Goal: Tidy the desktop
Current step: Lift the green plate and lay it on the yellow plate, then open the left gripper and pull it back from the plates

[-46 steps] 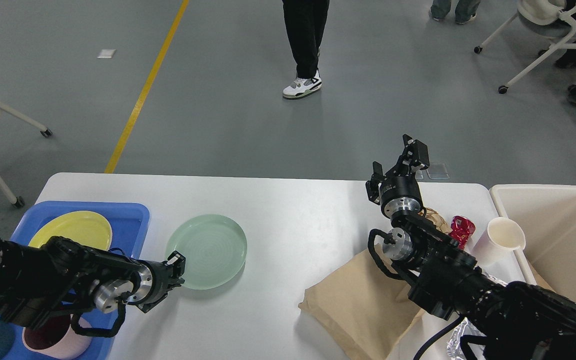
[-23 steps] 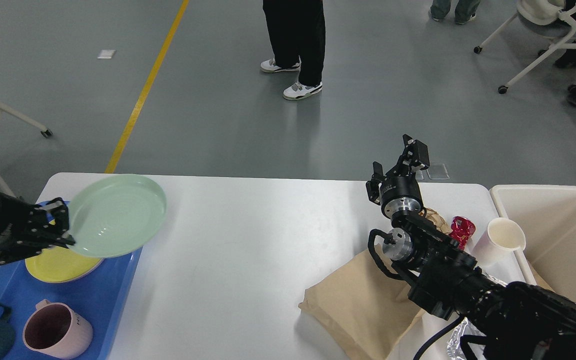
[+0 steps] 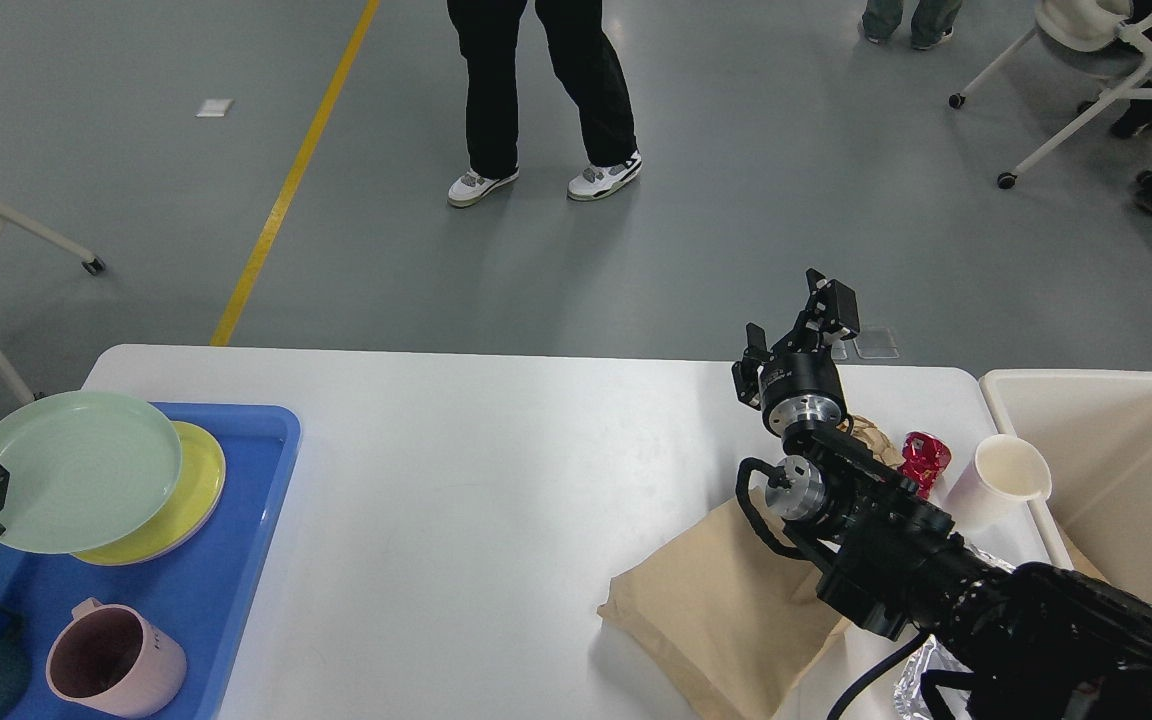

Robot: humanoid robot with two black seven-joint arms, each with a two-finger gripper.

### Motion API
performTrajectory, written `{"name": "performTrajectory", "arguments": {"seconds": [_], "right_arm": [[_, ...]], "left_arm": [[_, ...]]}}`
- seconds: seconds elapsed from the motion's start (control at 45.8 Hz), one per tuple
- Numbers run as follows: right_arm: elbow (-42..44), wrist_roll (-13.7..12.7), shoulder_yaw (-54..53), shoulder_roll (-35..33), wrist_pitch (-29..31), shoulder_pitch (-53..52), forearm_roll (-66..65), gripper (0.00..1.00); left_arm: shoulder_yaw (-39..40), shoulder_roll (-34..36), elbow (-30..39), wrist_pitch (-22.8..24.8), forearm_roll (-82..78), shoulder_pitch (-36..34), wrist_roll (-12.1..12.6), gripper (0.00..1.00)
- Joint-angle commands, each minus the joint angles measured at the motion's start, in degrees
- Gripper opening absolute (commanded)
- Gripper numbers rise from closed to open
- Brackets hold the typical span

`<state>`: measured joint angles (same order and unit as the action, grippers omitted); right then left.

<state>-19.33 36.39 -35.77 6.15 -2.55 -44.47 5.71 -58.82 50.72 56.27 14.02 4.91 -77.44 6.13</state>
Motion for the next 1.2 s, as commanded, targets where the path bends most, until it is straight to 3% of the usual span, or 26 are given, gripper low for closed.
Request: {"name": "performTrajectory", "arguments": {"seconds": [0.0,0.306,0.481,0.633,0.765,0.939,0.983,1.07,1.18], "right_arm": [[0.0,0.0,0.0,0.0,0.0,0.0,0.0,1.0],[0.0,0.0,0.0,0.0,0.0,0.0,0.0,1.0],[0.0,0.0,0.0,0.0,0.0,0.0,0.0,1.0],[0.0,0.0,0.0,0.09,0.0,0.0,0.0,1.0],[0.0,0.0,0.0,0.0,0.0,0.0,0.0,1.0],[0.0,0.0,0.0,0.0,0.0,0.0,0.0,1.0],[0.0,0.0,0.0,0.0,0.0,0.0,0.0,1.0],[0.0,0.0,0.0,0.0,0.0,0.0,0.0,1.0],[0.0,0.0,0.0,0.0,0.0,0.0,0.0,1.0]], "left_arm": [[1.78,-3.17,-0.1,-5.75,0.28,2.9,-0.24,0.0],[7.76,-7.3,-1.42,-14.28,0.54,8.62,0.64,0.03],[7.93,-9.76,-6.43,-14.9,0.54,13.19,-0.15,0.06],[7.93,-9.85,-6.79,-14.99,0.63,13.63,-0.24,0.12],[8.37,-9.76,-6.78,-14.99,0.63,13.54,-0.41,0.35],[11.18,-8.8,-6.17,-14.37,0.63,13.02,0.29,0.81],[11.8,-7.92,-5.91,-14.11,0.63,12.58,0.46,0.89],[13.47,-4.5,-5.03,-11.39,0.54,10.39,1.25,0.95],[16.8,-0.19,-4.85,-1.83,0.54,5.82,1.87,0.96]]}}
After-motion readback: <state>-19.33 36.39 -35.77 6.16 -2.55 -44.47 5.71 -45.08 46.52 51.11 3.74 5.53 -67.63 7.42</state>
